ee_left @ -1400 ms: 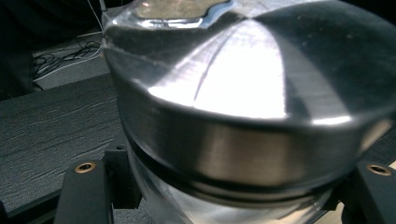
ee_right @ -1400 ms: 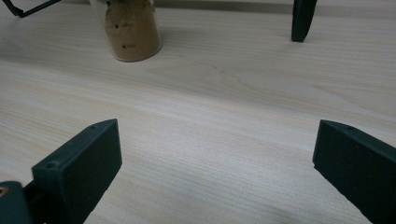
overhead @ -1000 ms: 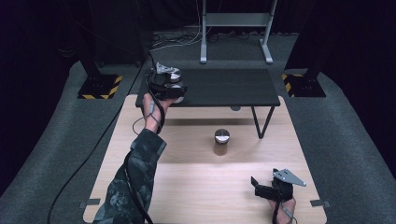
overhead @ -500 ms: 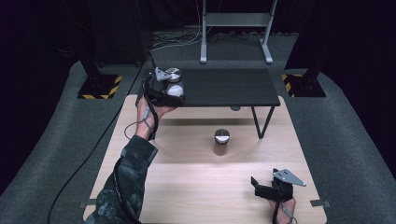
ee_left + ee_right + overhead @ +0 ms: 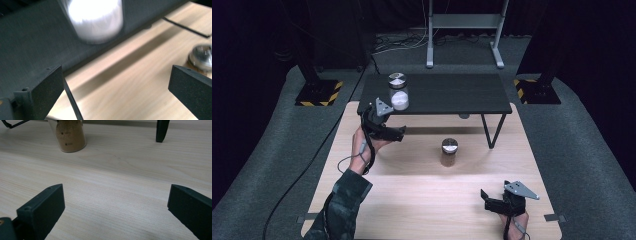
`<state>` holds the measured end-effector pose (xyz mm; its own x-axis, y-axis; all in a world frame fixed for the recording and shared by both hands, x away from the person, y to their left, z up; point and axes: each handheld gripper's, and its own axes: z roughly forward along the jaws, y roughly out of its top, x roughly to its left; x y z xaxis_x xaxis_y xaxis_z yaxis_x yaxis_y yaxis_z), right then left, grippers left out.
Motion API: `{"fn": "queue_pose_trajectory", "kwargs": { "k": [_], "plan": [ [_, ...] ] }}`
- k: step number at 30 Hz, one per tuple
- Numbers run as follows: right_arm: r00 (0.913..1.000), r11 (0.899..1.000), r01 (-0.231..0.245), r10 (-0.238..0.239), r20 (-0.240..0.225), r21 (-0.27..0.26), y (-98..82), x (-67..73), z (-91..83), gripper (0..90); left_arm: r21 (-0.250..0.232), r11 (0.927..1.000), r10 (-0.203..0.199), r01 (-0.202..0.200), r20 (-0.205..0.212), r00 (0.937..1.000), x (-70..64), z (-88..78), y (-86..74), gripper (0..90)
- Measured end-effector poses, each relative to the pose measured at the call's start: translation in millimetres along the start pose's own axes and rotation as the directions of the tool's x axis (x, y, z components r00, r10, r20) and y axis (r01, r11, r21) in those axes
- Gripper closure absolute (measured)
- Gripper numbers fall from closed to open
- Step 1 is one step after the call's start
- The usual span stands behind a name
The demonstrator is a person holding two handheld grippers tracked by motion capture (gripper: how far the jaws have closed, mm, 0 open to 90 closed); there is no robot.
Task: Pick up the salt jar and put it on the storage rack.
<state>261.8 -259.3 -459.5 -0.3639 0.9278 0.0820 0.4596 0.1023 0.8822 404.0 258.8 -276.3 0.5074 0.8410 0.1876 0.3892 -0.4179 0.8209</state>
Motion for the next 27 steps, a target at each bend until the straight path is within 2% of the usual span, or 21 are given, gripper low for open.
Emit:
{"fn": "queue_pose_trajectory", "kwargs": {
  "k": [2, 3, 4, 6, 7, 12, 13, 14, 15, 16, 17, 18, 20, 21, 22, 27],
  "plan": [
    [1.0000, 1.000, 0.001, -0.001, 0.001, -0.002, -0.3, 0.0, -0.1, 0.0, 0.009, 1.0000, -0.002, 0.002, -0.003, 1.0000, -6.7, 0.1, -21.8, 0.1],
    [1.0000, 1.000, 0.001, -0.001, 0.001, -0.002, -0.3, 0.0, -0.1, 0.0, 0.009, 1.0000, -0.002, 0.002, -0.003, 1.0000, -6.7, 0.1, -21.8, 0.1],
    [1.0000, 1.000, 0.000, 0.000, 0.001, 0.000, 0.0, 0.1, 0.0, 0.0, 0.010, 0.9998, -0.017, 0.017, 0.013, 0.9998, -8.1, 0.2, -35.8, 0.1],
    [1.0000, 1.000, 0.002, -0.002, 0.001, 0.002, 0.3, 0.5, 0.1, 0.0, 0.018, 0.9995, -0.028, 0.028, 0.026, 0.9993, -10.9, 1.4, -50.9, 0.1],
    [1.0000, 1.000, 0.004, -0.004, 0.002, 0.003, 0.4, 0.7, 0.2, 0.0, 0.018, 0.9995, -0.028, 0.028, 0.026, 0.9993, -10.9, 1.4, -50.9, 0.1],
    [1.0000, 1.000, 0.004, -0.004, 0.003, 0.004, 0.6, 0.7, 0.3, 0.0, 0.057, 0.9971, -0.053, 0.050, 0.058, 0.9969, -24.6, 9.1, -93.3, 0.1],
    [1.0000, 1.000, 0.004, -0.004, 0.003, 0.004, 0.6, 0.7, 0.3, 0.0, 0.057, 0.9971, -0.053, 0.050, 0.058, 0.9969, -24.6, 9.1, -93.3, 0.1],
    [1.0000, 1.000, 0.001, -0.001, 0.003, 0.003, 0.5, 0.9, 0.2, 0.0, 0.082, 0.9957, -0.049, 0.043, 0.067, 0.9965, -30.2, 12.3, -106.0, 0.2],
    [1.0000, 1.000, 0.001, -0.001, 0.003, 0.003, 0.5, 0.9, 0.2, 0.0, 0.082, 0.9957, -0.049, 0.043, 0.067, 0.9965, -30.2, 12.3, -106.0, 0.3],
    [1.0000, 1.000, 0.002, -0.002, 0.003, 0.003, 0.4, 0.9, 0.2, 0.0, 0.103, 0.9940, -0.044, 0.037, 0.069, 0.9967, -33.5, 14.3, -110.9, 0.3],
    [1.0000, 1.000, 0.005, -0.005, 0.003, 0.005, 0.8, 1.0, 0.4, 0.0, 0.133, 0.9901, -0.054, 0.044, 0.073, 0.9959, -38.7, 17.8, -122.6, 0.2],
    [1.0000, 1.000, 0.006, -0.006, 0.003, 0.005, 0.8, 1.1, 0.4, 0.0, 0.142, 0.9880, -0.072, 0.061, 0.073, 0.9947, -40.9, 19.0, -129.3, 0.4],
    [1.0000, 1.000, 0.008, -0.008, 0.005, 0.004, 0.6, 1.6, 0.4, 0.0, 0.166, 0.9833, -0.089, 0.075, 0.076, 0.9932, -42.8, 21.4, -138.2, 0.4],
    [1.0000, 1.000, 0.008, -0.008, 0.005, 0.005, 0.8, 1.7, 0.5, 0.0, 0.166, 0.9833, -0.089, 0.075, 0.076, 0.9932, -42.8, 21.4, -138.2, 0.4],
    [0.9999, 1.000, 0.009, -0.009, 0.005, 0.006, 1.0, 1.8, 0.6, 0.0, 0.170, 0.9810, -0.106, 0.093, 0.069, 0.9920, -45.6, 22.7, -146.0, 0.4],
    [0.9999, 1.000, 0.011, -0.011, 0.005, 0.010, 1.7, 2.0, 1.0, 0.0, 0.197, 0.9749, -0.122, 0.104, 0.081, 0.9892, -46.7, 29.5, -151.7, 0.4]
  ]
}}
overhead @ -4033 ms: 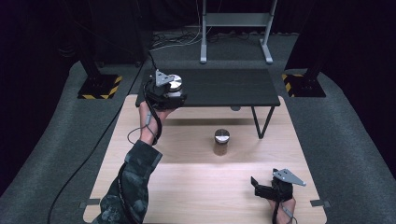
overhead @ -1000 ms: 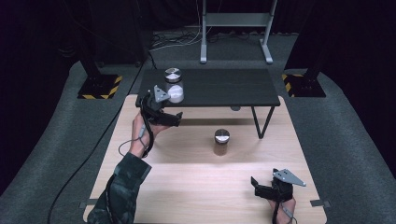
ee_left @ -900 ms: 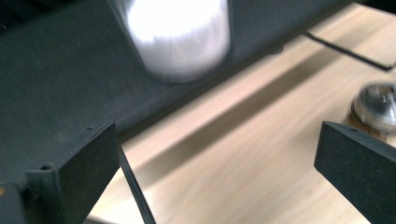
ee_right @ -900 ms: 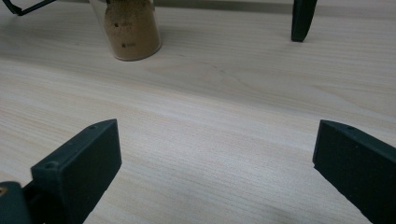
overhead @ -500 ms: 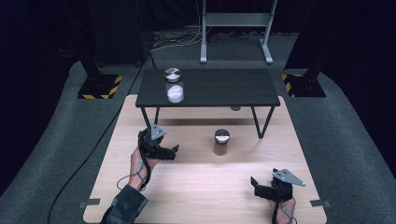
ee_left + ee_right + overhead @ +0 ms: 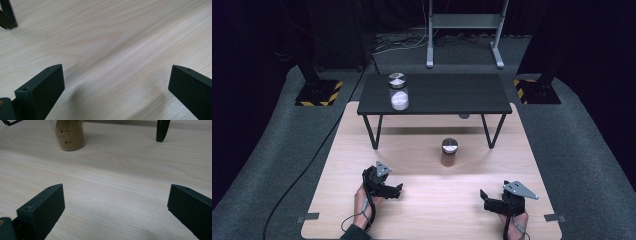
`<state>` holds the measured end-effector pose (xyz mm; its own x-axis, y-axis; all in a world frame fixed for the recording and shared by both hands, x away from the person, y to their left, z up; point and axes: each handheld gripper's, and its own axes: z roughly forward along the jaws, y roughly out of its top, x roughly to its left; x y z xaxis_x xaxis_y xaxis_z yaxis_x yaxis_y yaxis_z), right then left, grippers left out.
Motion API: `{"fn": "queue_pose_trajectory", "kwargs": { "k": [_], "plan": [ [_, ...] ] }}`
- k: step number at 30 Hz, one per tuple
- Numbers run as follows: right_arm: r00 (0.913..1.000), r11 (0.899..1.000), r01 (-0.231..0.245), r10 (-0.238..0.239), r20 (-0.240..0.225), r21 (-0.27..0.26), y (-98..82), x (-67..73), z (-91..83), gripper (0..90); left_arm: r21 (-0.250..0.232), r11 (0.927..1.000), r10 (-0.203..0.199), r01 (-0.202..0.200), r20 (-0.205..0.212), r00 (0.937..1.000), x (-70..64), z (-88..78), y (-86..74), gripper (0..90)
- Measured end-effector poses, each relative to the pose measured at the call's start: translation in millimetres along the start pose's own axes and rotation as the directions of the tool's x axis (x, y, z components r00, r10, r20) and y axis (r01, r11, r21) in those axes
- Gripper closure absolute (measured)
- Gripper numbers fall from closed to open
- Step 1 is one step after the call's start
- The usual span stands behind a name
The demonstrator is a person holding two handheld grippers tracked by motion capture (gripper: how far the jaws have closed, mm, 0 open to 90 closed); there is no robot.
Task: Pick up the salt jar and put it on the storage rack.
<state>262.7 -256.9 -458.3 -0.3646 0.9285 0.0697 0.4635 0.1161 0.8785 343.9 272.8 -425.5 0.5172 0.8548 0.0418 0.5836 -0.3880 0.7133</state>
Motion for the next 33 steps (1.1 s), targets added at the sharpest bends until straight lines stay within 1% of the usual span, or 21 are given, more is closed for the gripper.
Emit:
{"fn": "queue_pose_trajectory", "kwargs": {
  "k": [1, 2, 3, 4, 5, 7, 8, 9, 13, 20, 26, 29, 33],
  "plan": [
    [1.0000, 1.000, 0.000, 0.000, 0.000, 0.002, 0.3, -0.1, 0.2, 0.0, 0.003, 1.0000, -0.003, 0.003, 0.003, 1.0000, -0.5, 1.6, -0.3, 0.4],
    [1.0000, 1.000, 0.001, -0.001, 0.000, 0.002, 0.4, 0.0, 0.2, 0.0, 0.009, 1.0000, 0.004, -0.004, 0.007, 1.0000, -0.5, 3.2, 0.0, 0.3],
    [1.0000, 1.000, 0.001, -0.001, 0.001, 0.002, 0.4, 0.2, 0.2, 0.0, 0.004, 1.0000, -0.002, 0.002, 0.017, 0.9999, 0.3, 4.4, -1.7, 0.4],
    [1.0000, 1.000, 0.001, -0.001, 0.001, 0.003, 0.5, 0.3, 0.3, 0.0, -0.001, 0.9999, -0.012, 0.012, 0.014, 0.9998, -0.5, 4.6, -3.0, 0.5],
    [1.0000, 1.000, 0.001, -0.001, 0.001, 0.002, 0.4, 0.3, 0.3, 0.0, -0.007, 0.9999, -0.013, 0.013, 0.003, 0.9999, -2.4, 4.5, -3.9, 0.7],
    [1.0000, 1.000, 0.001, -0.001, 0.002, 0.002, 0.4, 0.4, 0.3, 0.0, -0.012, 0.9998, -0.018, 0.018, 0.001, 0.9998, -2.6, 4.9, -4.6, 1.2],
    [1.0000, 1.000, 0.002, -0.002, 0.003, 0.004, 0.7, 0.6, 0.4, 0.0, -0.018, 0.9994, -0.028, 0.029, 0.014, 0.9995, 0.1, 6.0, -6.3, 1.3],
    [1.0000, 1.000, 0.003, -0.003, 0.002, 0.004, 0.8, 0.6, 0.5, 0.0, -0.023, 0.9993, -0.029, 0.030, 0.019, 0.9994, 1.2, 6.3, -7.7, 1.3],
    [0.9999, 1.000, 0.010, -0.010, 0.005, 0.003, 0.4, 1.8, 0.1, 0.1, -0.025, 0.9993, -0.028, 0.029, 0.022, 0.9994, 2.5, 6.9, -8.1, 0.5],
    [0.9997, 0.999, 0.024, -0.024, 0.009, 0.025, 4.2, 3.8, 2.3, 0.1, -0.027, 0.9989, -0.038, 0.038, 0.011, 0.9992, 0.7, 6.7, -8.6, 0.5],
    [0.9997, 1.000, 0.014, -0.014, 0.020, 0.019, 3.2, 4.9, 1.7, 0.2, -0.027, 0.9987, -0.043, 0.043, 0.005, 0.9991, -1.0, 6.4, -9.0, 0.5],
    [0.9997, 0.999, 0.019, -0.020, 0.015, 0.027, 4.6, 4.5, 2.5, 0.1, -0.028, 0.9986, -0.045, 0.045, 0.004, 0.9990, -1.4, 6.4, -9.1, 0.5],
    [0.9998, 1.000, 0.014, -0.014, 0.011, 0.024, 4.1, 3.0, 2.2, 0.2, -0.028, 0.9986, -0.045, 0.045, 0.004, 0.9990, -1.5, 6.5, -9.1, 0.5]
  ]
}}
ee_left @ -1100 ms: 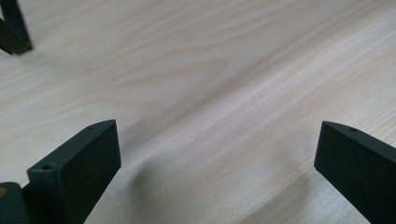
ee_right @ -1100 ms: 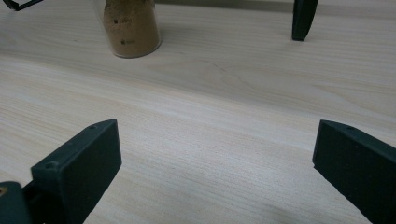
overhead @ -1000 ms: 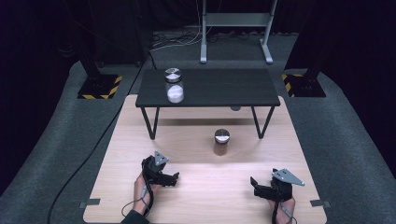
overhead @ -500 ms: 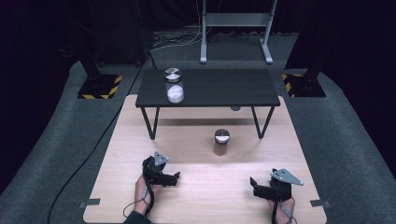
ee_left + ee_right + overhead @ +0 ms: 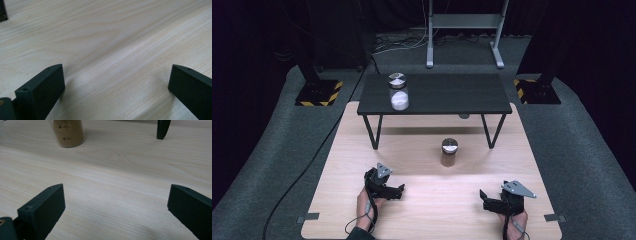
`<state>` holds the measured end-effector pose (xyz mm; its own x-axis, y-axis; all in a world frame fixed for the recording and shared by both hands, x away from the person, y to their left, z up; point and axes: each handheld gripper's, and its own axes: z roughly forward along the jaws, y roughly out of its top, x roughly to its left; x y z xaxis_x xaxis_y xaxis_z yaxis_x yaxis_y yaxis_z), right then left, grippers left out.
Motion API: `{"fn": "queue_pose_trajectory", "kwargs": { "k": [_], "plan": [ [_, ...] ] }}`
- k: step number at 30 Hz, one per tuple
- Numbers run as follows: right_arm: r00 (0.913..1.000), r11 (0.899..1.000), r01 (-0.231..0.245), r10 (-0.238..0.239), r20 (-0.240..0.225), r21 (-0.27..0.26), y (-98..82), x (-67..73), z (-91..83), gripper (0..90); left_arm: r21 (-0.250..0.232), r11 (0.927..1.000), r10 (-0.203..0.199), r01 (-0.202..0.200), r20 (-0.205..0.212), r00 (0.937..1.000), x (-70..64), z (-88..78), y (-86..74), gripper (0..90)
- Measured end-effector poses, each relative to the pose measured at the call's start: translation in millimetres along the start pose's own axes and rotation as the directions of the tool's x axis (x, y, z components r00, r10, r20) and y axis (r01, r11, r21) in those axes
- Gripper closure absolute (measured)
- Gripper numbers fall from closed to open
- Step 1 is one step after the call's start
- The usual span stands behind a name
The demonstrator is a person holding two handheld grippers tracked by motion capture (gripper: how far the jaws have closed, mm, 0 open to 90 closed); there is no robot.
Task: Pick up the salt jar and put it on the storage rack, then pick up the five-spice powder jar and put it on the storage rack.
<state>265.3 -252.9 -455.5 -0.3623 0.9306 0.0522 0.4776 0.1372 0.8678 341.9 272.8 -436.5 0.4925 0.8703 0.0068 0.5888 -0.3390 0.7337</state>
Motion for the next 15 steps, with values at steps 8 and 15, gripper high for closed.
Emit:
{"fn": "queue_pose_trajectory", "kwargs": {
  "k": [8, 15],
  "plan": [
    [1.0000, 1.000, 0.000, 0.000, 0.001, 0.000, 0.0, 0.3, 0.0, 0.2, 0.000, 1.0000, 0.000, 0.000, -0.001, 1.0000, -0.2, 0.0, 0.0, 0.5],
    [1.0000, 1.000, 0.001, -0.001, 0.002, 0.003, 0.5, 0.5, 0.3, 0.1, 0.000, 1.0000, -0.001, 0.001, -0.002, 1.0000, -0.4, 0.1, 0.0, 0.5]
  ]
}}
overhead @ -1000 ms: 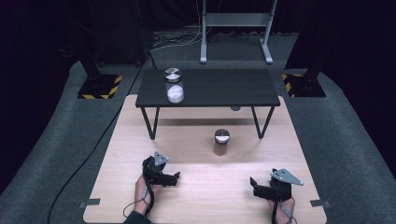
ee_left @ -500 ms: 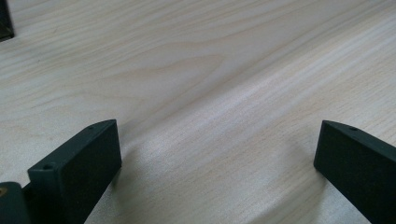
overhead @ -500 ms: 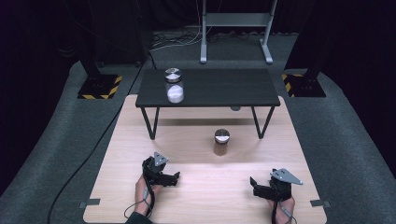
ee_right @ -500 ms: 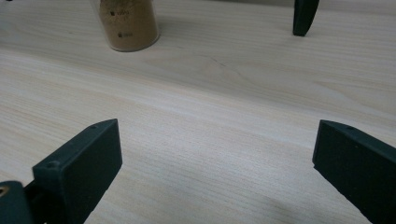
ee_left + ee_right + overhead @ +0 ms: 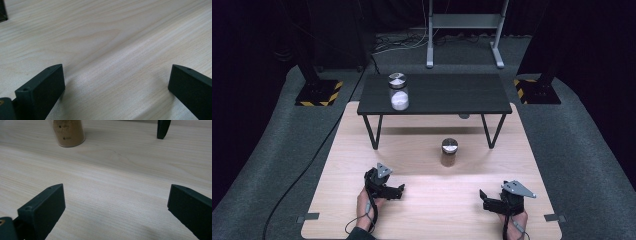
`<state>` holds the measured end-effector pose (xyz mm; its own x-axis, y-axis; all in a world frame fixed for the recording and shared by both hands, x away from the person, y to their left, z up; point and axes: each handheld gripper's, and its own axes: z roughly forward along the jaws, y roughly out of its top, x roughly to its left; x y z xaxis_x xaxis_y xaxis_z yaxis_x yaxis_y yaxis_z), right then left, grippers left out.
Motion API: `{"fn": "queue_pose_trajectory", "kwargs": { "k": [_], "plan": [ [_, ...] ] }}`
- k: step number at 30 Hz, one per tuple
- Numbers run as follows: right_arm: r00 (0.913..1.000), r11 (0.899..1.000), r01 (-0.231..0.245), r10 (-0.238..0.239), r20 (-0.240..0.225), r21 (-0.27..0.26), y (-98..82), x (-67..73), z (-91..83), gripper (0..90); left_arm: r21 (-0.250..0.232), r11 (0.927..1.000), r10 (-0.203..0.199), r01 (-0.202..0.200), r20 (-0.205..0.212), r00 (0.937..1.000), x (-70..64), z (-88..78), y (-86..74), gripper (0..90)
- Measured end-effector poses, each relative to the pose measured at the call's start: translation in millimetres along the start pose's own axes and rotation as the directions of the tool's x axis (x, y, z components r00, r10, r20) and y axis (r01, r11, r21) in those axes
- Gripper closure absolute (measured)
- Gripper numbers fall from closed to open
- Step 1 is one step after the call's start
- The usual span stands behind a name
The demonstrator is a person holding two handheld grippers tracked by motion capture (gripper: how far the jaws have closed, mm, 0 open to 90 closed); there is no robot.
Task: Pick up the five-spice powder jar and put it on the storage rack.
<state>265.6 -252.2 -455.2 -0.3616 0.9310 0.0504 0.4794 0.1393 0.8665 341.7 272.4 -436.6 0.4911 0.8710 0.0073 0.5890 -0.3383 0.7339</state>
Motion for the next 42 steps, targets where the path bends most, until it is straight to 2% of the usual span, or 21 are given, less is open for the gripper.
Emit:
{"fn": "queue_pose_trajectory", "kwargs": {
  "k": [7, 12, 22, 28, 38, 42],
  "plan": [
    [1.0000, 1.000, -0.002, 0.002, 0.006, 0.003, 0.5, 0.9, 0.2, 0.4, 0.000, 1.0000, 0.000, 0.000, 0.000, 1.0000, 0.0, 0.0, 0.0, 0.5],
    [0.9997, 1.000, -0.023, 0.023, 0.013, 0.002, 0.4, 0.1, 0.3, 0.8, -0.001, 1.0000, 0.000, 0.000, 0.000, 1.0000, -0.2, 0.0, -0.1, 0.5],
    [0.9995, 1.000, -0.021, 0.021, 0.023, 0.005, 0.9, 1.9, 0.5, 0.8, 0.001, 1.0000, 0.000, 0.000, 0.000, 1.0000, -0.1, -0.1, 0.1, 0.5],
    [0.9985, 1.000, -0.021, 0.021, 0.051, 0.014, 2.6, 7.2, 1.4, 0.0, 0.000, 1.0000, 0.000, 0.000, 0.000, 1.0000, 0.1, 0.0, 0.0, 0.5],
    [0.9980, 0.996, -0.032, 0.027, 0.056, 0.084, 16.4, 8.2, 8.7, 0.0, 0.000, 1.0000, -0.001, 0.001, 0.001, 1.0000, 0.2, 0.0, 0.1, 0.5],
    [0.9982, 0.996, -0.042, 0.038, 0.046, 0.080, 21.1, 7.3, 12.2, 0.0, 0.000, 1.0000, -0.002, 0.002, 0.001, 1.0000, 0.2, 0.0, 0.0, 0.5]
  ]
}}
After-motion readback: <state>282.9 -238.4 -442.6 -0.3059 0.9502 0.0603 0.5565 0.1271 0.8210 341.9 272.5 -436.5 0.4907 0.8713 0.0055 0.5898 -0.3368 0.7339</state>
